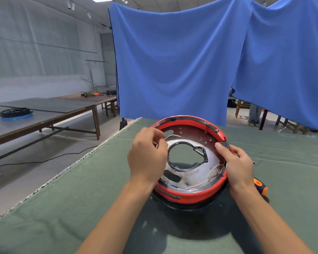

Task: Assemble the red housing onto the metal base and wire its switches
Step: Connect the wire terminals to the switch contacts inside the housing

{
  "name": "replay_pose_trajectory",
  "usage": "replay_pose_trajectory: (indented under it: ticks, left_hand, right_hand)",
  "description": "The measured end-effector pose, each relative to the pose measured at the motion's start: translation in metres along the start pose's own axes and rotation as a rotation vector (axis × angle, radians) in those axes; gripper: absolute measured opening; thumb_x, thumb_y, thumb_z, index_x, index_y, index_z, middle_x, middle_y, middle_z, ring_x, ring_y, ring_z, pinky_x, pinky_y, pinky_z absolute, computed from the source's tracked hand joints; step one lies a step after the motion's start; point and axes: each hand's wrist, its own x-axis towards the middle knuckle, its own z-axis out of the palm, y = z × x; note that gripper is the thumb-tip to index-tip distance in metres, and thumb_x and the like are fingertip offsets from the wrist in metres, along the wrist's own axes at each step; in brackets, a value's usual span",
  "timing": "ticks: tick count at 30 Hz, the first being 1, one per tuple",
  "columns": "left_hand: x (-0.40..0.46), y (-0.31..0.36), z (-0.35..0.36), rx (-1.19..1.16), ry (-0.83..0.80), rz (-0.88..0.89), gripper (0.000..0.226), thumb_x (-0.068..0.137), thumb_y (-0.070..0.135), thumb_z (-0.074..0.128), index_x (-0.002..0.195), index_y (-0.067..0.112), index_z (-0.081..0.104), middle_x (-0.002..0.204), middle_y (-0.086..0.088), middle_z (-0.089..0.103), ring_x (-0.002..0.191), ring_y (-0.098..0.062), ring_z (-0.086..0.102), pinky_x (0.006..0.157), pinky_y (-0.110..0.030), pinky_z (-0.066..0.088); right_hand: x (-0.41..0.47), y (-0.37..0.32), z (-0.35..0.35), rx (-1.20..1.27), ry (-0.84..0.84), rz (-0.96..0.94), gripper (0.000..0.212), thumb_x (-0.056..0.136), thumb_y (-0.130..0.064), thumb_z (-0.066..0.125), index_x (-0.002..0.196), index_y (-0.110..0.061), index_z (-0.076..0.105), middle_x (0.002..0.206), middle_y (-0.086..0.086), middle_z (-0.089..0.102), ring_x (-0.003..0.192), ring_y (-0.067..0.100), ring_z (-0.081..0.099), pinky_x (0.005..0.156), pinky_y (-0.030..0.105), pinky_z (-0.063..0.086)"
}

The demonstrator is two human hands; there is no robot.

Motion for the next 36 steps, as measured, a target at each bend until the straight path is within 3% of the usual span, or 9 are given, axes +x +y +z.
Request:
replay_pose_trajectory:
  ticks: [4,8,11,17,20,23,28,32,36]
  left_hand:
    - [-0.006,0.015,0.013,0.09,-0.207,-0.051,0.014,0.08,0.018,0.057,0.078,0.029,0.066,0.064,0.016,0.059,0.074,-0.013,0.06,0.063,-0.027,0.041]
    - [-0.013,0.022,0.024,0.184,-0.406,-0.068,0.018,0.082,0.023,0.053,0.087,0.027,0.07,0.085,0.008,0.071,0.089,-0.019,0.063,0.079,-0.035,0.05]
    - [-0.016,0.03,0.035,0.238,-0.553,-0.026,0.019,0.083,0.027,0.053,0.088,0.027,0.071,0.094,0.008,0.072,0.095,-0.02,0.062,0.08,-0.032,0.049]
    - [-0.02,0.043,0.05,0.175,-0.444,0.16,0.008,0.079,0.018,0.057,0.083,0.019,0.065,0.089,0.004,0.057,0.083,-0.023,0.058,0.072,-0.037,0.045]
    - [-0.025,0.041,0.05,0.031,-0.516,0.23,0.011,0.075,0.021,0.056,0.079,0.023,0.066,0.082,0.007,0.053,0.072,-0.016,0.053,0.067,-0.034,0.045]
    - [-0.034,0.038,0.051,0.045,-0.639,0.332,0.015,0.08,0.035,0.055,0.088,0.028,0.066,0.087,0.009,0.057,0.08,-0.013,0.056,0.067,-0.031,0.043]
    - [-0.038,0.036,0.058,0.168,-0.544,0.414,0.014,0.089,0.036,0.054,0.092,0.027,0.065,0.09,0.004,0.064,0.088,-0.021,0.06,0.067,-0.034,0.045]
    - [-0.032,0.03,0.055,-0.099,-0.533,0.154,0.007,0.09,0.023,0.059,0.085,0.021,0.063,0.074,0.003,0.071,0.074,-0.019,0.065,0.071,-0.036,0.05]
    - [-0.019,0.03,0.045,-0.571,-0.477,-0.261,0.013,0.094,0.006,0.052,0.086,0.008,0.061,0.063,-0.007,0.069,0.034,0.0,0.047,0.041,-0.012,0.036]
  right_hand:
    - [-0.009,-0.003,-0.003,-0.01,0.011,-0.13,0.015,0.077,-0.03,0.075,0.088,-0.024,0.067,0.076,-0.012,0.07,0.071,0.002,0.064,0.068,0.025,0.046]
    - [-0.014,-0.004,-0.006,0.004,-0.001,-0.209,0.013,0.08,-0.03,0.073,0.09,-0.026,0.066,0.086,-0.008,0.07,0.083,0.011,0.064,0.078,0.029,0.048]
    - [-0.014,-0.006,-0.006,0.02,-0.018,-0.236,0.008,0.083,-0.029,0.07,0.089,-0.027,0.065,0.089,-0.005,0.07,0.085,0.011,0.064,0.079,0.029,0.048]
    - [-0.011,-0.003,-0.008,0.083,-0.079,-0.232,0.009,0.087,-0.024,0.065,0.096,-0.023,0.065,0.092,-0.004,0.071,0.086,0.009,0.066,0.077,0.022,0.049]
    - [-0.009,-0.003,-0.008,0.076,-0.097,-0.24,0.008,0.087,-0.026,0.065,0.094,-0.024,0.066,0.08,-0.011,0.068,0.077,0.003,0.063,0.07,0.017,0.047]
    - [-0.01,-0.005,-0.007,0.069,-0.108,-0.227,0.022,0.078,-0.034,0.069,0.096,-0.022,0.066,0.084,-0.005,0.067,0.079,0.009,0.062,0.074,0.025,0.049]
    - [-0.013,-0.009,-0.006,0.076,-0.123,-0.214,0.033,0.075,-0.036,0.063,0.101,-0.017,0.066,0.09,-0.001,0.07,0.083,0.01,0.065,0.075,0.026,0.05]
    - [-0.015,-0.011,-0.005,0.077,-0.115,-0.211,0.025,0.075,-0.034,0.065,0.096,-0.02,0.066,0.089,-0.002,0.069,0.084,0.013,0.064,0.079,0.031,0.051]
    - [-0.016,-0.012,-0.002,0.075,-0.097,-0.233,0.02,0.078,-0.028,0.071,0.096,-0.02,0.066,0.087,-0.003,0.069,0.084,0.011,0.065,0.078,0.029,0.05]
